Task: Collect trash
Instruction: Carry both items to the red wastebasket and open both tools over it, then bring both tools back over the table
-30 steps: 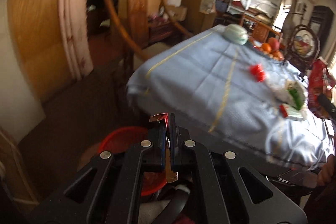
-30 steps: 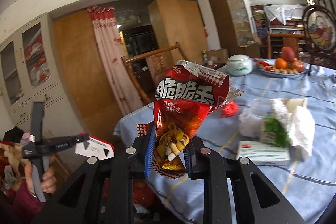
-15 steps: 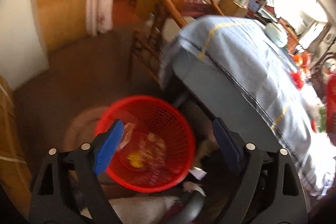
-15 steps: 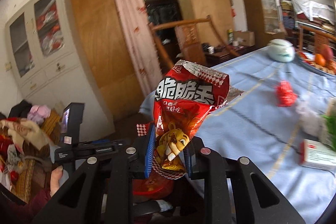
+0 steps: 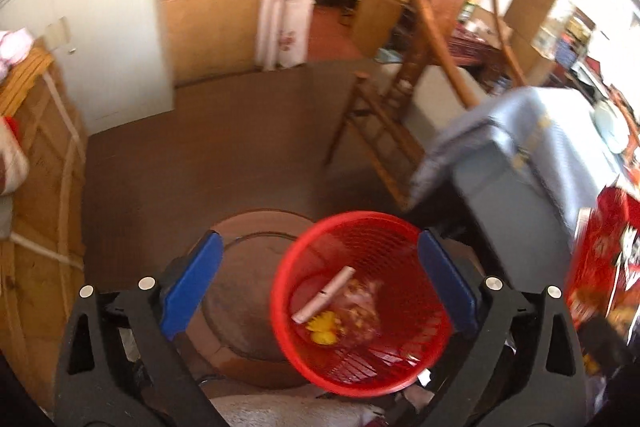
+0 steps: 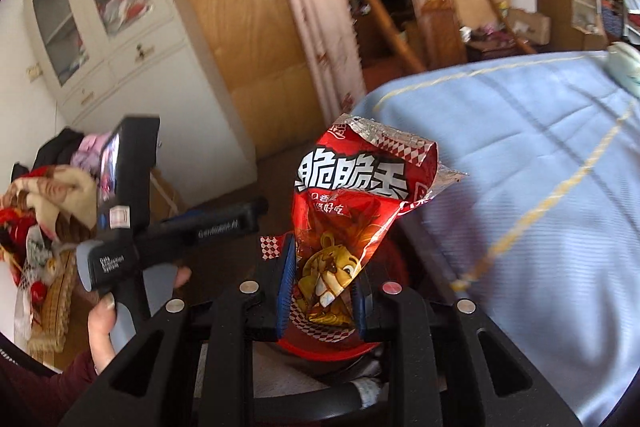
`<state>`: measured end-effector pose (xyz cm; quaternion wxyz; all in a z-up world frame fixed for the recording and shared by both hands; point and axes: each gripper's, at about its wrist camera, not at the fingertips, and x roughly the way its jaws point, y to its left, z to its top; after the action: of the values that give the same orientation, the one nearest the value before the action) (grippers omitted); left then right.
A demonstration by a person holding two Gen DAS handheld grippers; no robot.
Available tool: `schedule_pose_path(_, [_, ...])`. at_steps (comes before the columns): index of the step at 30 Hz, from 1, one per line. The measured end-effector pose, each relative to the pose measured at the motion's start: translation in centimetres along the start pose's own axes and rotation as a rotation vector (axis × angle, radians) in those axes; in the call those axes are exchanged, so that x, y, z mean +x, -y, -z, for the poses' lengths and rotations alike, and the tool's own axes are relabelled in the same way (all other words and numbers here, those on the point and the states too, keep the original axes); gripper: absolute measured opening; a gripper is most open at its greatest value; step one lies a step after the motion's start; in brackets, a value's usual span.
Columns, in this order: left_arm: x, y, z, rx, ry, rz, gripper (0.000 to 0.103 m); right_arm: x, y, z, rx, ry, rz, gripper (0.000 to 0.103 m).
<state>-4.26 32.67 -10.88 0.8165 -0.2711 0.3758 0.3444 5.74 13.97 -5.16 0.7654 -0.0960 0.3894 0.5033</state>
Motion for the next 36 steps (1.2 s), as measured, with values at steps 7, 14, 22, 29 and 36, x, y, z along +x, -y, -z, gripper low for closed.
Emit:
schedule_pose_path(7, [2.8,-1.4,-0.6,-0.053,-0.06,-0.065,0.094,4.6,-1.3,-0.1,-0.023,-0.111,-0.028,0.059])
schedule_pose_path(14, [2.4,-1.5,-0.6,-0.065,-0.061,-0.048,0.094,3.7,-0.9,-0.3,-0.008,-0.082,0.0,0.064])
schedule_pose_path(22, [0.1,1.1,0.0,0.03,0.012,-0.026,0.094,0.1,-0.2,-0.3,0.03,0.021,0.044,0.073])
schedule_pose_path(29, [-3.8,4.2,0.9,0.138,0.122,0.005,0.095,-4.7,0.6,1.0,0.046,0.13,0.126,0.078])
schedule_pose_path(36, [-8.8,8.1,3.0,0.277,0.27,0.036,0.096,-11.1,1.6,3.2,0.075,0.264,0.233,0.086])
